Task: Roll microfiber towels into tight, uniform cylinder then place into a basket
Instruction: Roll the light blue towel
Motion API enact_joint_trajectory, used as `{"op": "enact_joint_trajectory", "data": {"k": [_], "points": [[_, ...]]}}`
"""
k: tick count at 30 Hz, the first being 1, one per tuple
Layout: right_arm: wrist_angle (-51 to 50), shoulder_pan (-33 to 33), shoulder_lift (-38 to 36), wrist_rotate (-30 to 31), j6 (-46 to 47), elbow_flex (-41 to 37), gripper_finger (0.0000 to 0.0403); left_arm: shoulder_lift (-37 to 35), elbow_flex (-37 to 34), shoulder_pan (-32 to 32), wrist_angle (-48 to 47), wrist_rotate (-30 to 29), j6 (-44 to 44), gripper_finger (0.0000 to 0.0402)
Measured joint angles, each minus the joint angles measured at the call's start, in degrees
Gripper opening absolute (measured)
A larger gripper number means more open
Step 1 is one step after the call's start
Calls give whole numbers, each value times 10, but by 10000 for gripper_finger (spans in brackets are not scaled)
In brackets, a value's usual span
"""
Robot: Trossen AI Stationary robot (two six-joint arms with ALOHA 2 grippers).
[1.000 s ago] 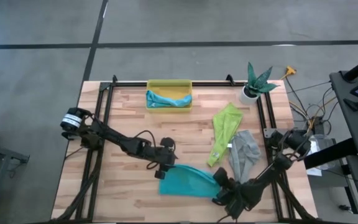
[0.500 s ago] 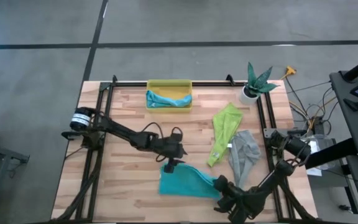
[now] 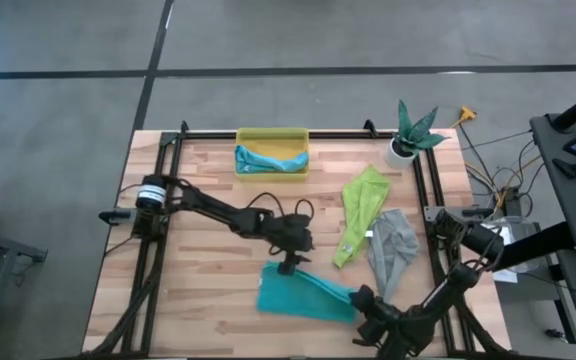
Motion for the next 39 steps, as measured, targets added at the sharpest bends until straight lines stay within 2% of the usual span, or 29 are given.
{"op": "enact_joint_trajectory", "data": {"k": [8,14,26,33,39], "points": [[-1,22,1,54,3,-2,22,20,-2,-1,-37,0,-14,169],[-13,23,1,53,37,-3,22,11,-6,-11,-51,6,-30,169],[-15,23,-1,54,77,-16,22,6,-9,-72,-76,2,-53,169],[-17,21,0,49,78,-17,22,-5,-10,-80,-90,8,-60,169],[-22,21,-1,33,122,-25,22,-11,-10,-86,-98,11,-83,169]]}}
